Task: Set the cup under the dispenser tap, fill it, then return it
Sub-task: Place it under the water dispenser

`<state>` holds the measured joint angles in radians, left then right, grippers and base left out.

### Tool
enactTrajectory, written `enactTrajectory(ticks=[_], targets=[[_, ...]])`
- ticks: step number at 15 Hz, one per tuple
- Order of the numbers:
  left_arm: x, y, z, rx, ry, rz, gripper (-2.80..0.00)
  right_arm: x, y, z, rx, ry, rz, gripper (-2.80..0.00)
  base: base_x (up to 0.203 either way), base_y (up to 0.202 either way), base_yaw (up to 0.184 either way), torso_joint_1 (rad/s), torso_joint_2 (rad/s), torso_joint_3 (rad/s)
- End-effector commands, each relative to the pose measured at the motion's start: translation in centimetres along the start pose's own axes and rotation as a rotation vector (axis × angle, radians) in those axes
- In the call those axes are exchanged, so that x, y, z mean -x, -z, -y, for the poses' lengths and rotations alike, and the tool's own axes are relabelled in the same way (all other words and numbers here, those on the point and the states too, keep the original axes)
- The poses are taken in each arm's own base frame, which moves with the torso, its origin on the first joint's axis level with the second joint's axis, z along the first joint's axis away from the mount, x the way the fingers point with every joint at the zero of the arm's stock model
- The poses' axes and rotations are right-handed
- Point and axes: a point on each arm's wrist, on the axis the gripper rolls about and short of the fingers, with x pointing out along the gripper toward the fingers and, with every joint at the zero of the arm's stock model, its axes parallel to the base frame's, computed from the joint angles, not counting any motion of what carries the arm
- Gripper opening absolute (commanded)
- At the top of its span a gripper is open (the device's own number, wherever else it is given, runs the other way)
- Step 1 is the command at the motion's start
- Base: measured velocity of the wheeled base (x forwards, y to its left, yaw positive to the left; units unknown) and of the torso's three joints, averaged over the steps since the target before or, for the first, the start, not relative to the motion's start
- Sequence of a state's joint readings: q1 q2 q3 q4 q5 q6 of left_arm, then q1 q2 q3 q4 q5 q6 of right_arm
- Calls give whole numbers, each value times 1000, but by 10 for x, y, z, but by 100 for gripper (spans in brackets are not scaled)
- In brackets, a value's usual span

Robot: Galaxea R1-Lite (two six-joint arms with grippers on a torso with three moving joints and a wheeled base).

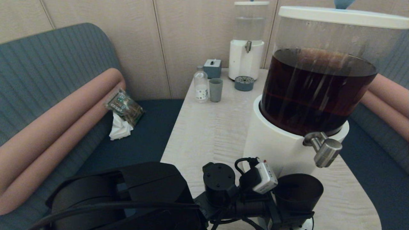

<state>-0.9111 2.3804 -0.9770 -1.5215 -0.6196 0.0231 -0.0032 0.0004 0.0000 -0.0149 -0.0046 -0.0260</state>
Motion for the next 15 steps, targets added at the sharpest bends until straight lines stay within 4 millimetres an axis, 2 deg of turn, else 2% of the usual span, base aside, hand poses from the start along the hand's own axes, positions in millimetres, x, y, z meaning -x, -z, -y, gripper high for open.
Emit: enactTrajectory(ticks=[1,3,4,15], targets=[[0,2,0,-1,3,2,-280,0,1,0,1,0,-2,-280,0,0,0,0,0,0],[1,4,1,5,3,-6,-280,0,1,0,2,0,-2,-280,0,0,0,0,0,0],[1,4,1,4,2,-8,0,0,1,0,0,0,-2,-280,0,0,0,0,0,0],[5,0,3,17,-16,-11,0,0,1,0,1,0,-2,-280,0,0,0,0,0,0]])
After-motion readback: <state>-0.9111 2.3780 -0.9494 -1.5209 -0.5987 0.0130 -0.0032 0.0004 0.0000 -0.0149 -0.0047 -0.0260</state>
